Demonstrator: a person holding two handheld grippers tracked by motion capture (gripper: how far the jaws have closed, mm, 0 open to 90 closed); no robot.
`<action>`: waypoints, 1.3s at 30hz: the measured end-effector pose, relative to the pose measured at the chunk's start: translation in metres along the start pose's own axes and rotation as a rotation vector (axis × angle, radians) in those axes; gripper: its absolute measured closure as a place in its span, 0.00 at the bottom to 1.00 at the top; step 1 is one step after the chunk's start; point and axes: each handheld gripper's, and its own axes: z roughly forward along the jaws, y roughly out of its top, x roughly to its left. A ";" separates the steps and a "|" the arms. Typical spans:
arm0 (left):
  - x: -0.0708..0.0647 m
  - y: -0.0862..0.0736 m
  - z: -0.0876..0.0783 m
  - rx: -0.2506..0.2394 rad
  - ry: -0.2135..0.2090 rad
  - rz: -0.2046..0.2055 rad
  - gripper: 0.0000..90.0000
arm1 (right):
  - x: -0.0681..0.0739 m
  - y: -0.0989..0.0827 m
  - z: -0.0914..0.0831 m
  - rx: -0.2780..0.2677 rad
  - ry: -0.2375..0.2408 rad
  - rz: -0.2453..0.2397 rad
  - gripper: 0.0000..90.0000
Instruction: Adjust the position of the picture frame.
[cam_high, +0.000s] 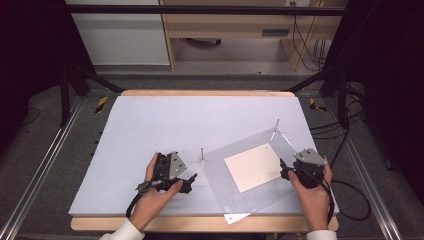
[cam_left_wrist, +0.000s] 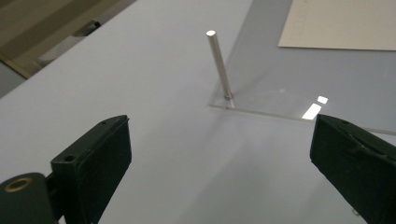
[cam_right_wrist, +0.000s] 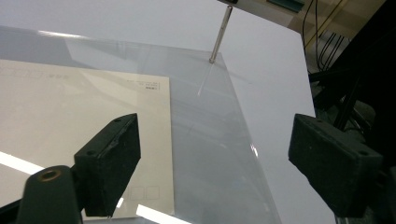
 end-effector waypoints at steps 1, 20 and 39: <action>0.002 -0.001 -0.001 -0.012 0.020 -0.005 0.06 | 0.001 0.000 0.000 0.001 0.001 -0.006 0.16; 0.002 0.009 -0.003 -0.005 -0.057 -0.130 0.08 | 0.010 0.007 0.006 0.031 0.056 0.006 0.14; 0.003 0.030 0.036 0.019 -0.114 -0.197 0.12 | -0.046 0.090 0.042 0.228 0.169 -0.065 0.27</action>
